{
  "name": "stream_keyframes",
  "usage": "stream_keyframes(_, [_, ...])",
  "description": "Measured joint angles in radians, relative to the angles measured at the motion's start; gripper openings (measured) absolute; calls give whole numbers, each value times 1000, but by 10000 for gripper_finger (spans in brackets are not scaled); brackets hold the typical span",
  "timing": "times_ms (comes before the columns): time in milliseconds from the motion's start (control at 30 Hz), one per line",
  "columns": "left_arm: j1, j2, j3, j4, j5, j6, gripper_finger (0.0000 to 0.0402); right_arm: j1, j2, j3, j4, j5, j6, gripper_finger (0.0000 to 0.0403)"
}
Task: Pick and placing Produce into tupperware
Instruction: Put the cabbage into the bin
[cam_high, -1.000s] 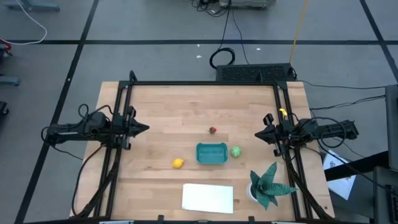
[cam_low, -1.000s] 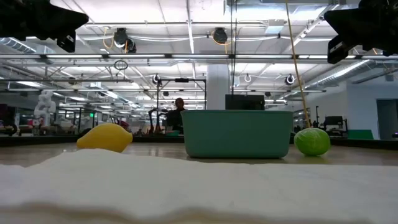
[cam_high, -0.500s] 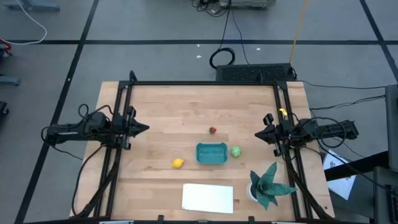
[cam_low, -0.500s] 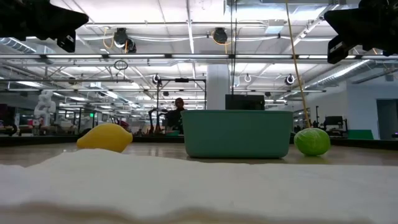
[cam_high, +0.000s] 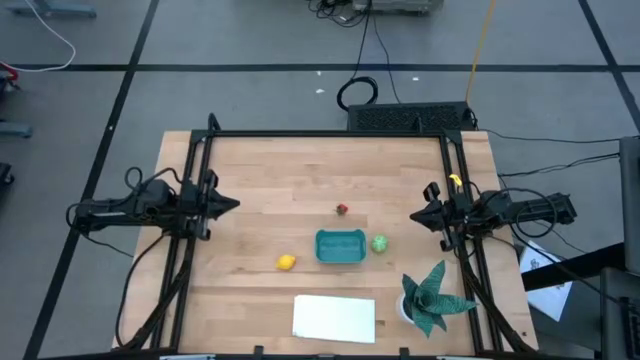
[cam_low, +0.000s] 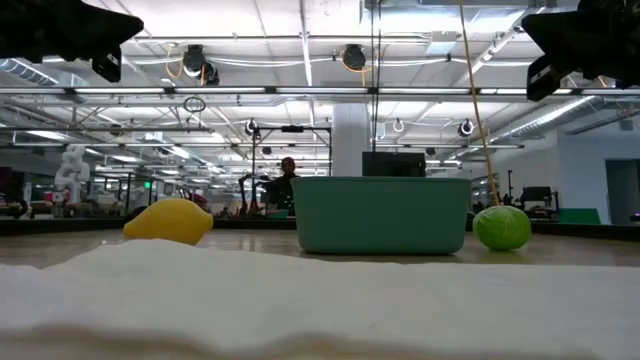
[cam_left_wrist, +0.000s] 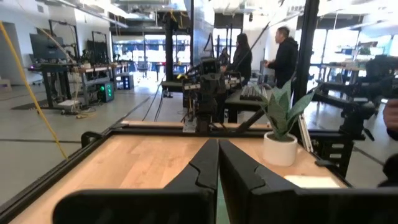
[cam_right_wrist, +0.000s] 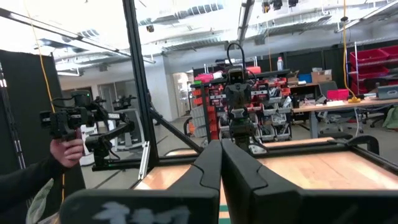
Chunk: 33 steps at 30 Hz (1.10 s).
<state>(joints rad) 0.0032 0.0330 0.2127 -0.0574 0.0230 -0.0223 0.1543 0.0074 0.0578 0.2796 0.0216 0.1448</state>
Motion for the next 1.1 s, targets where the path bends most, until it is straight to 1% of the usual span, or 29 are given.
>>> stream_keyframes(233, [0, 0, 0, 71, 3, -34, 17, 0, 0, 0, 8, 3, 0, 0])
stream_keyframes(400, [0, 0, 0, 80, 3, -52, 17, 0, 0, 0, 7, 3, 0, 0])
stream_keyframes(600, [0, 0, 0, 95, 3, -114, 17, 0, 0, 0, 8, 3, 0, 0])
stream_keyframes(767, [0, 16, 0, 70, -5, -114, 17, 0, 0, 0, 8, 3, -13, 0])
stream_keyframes(833, [0, 29, 0, 32, -17, -109, 16, 0, 0, 0, 8, 3, -27, 0])
stream_keyframes(933, [0, 56, -1, -40, -23, -82, 4, 0, 0, 0, 8, 3, -48, 0])
stream_keyframes(1100, [1, 101, -1, -25, -24, -40, 2, 0, 6, 0, 7, 3, -95, 0])
